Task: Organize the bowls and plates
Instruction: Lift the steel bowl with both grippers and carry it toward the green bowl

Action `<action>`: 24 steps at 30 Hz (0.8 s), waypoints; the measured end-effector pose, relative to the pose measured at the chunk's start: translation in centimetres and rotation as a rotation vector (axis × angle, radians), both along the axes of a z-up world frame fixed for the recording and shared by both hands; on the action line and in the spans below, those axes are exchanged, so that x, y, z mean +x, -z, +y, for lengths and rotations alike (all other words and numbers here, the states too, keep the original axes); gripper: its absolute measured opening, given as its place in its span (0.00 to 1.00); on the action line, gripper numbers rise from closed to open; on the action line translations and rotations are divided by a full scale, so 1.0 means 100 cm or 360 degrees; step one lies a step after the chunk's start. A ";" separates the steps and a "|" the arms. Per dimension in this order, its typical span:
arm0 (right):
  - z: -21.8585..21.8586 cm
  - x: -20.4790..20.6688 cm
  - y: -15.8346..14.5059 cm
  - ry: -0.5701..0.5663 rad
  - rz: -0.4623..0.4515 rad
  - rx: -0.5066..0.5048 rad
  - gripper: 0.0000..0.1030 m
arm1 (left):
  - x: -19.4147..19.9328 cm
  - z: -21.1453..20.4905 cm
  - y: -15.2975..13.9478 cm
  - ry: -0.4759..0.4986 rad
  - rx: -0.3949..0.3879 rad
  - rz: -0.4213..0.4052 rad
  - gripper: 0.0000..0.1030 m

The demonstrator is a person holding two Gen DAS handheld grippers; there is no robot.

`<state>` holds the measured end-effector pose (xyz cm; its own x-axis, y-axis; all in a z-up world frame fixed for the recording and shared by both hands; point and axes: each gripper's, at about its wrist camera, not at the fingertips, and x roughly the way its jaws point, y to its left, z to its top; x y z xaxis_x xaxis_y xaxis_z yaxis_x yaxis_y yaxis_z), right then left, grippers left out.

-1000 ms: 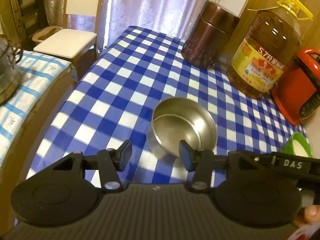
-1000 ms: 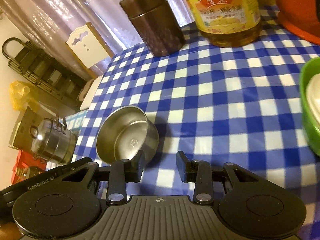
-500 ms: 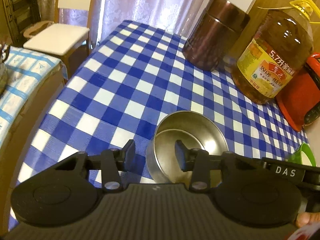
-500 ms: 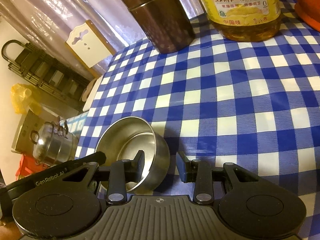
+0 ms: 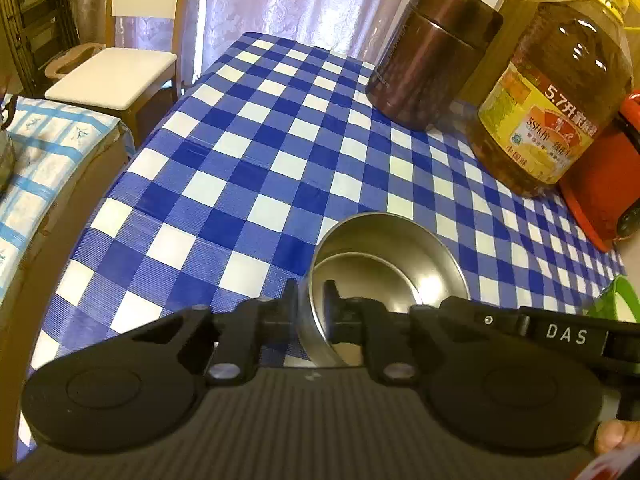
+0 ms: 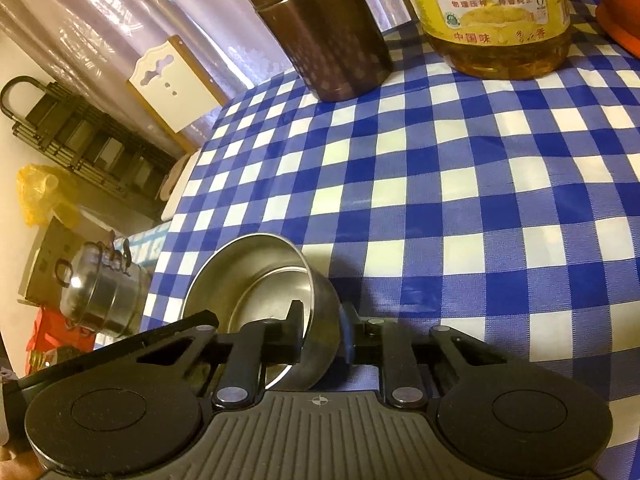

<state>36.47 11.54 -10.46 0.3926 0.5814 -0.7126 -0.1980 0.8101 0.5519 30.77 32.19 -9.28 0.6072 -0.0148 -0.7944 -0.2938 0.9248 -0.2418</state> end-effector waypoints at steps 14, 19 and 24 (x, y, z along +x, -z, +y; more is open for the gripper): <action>-0.006 -0.019 -0.004 0.0001 0.0044 -0.0044 0.10 | -0.026 -0.020 -0.005 -0.0014 0.0002 0.0034 0.07; -0.025 -0.041 -0.005 0.0017 0.0074 -0.0061 0.09 | -0.045 -0.042 -0.011 0.0008 -0.0001 0.0036 0.07; -0.054 -0.066 -0.010 0.0055 0.0095 -0.0077 0.08 | -0.064 -0.073 -0.018 0.0071 0.0000 0.0052 0.06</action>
<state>29.83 6.12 -9.48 0.3679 0.5327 -0.7621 -0.1373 0.8418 0.5221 24.40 24.88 -7.50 0.5796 -0.0416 -0.8138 -0.2597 0.9372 -0.2329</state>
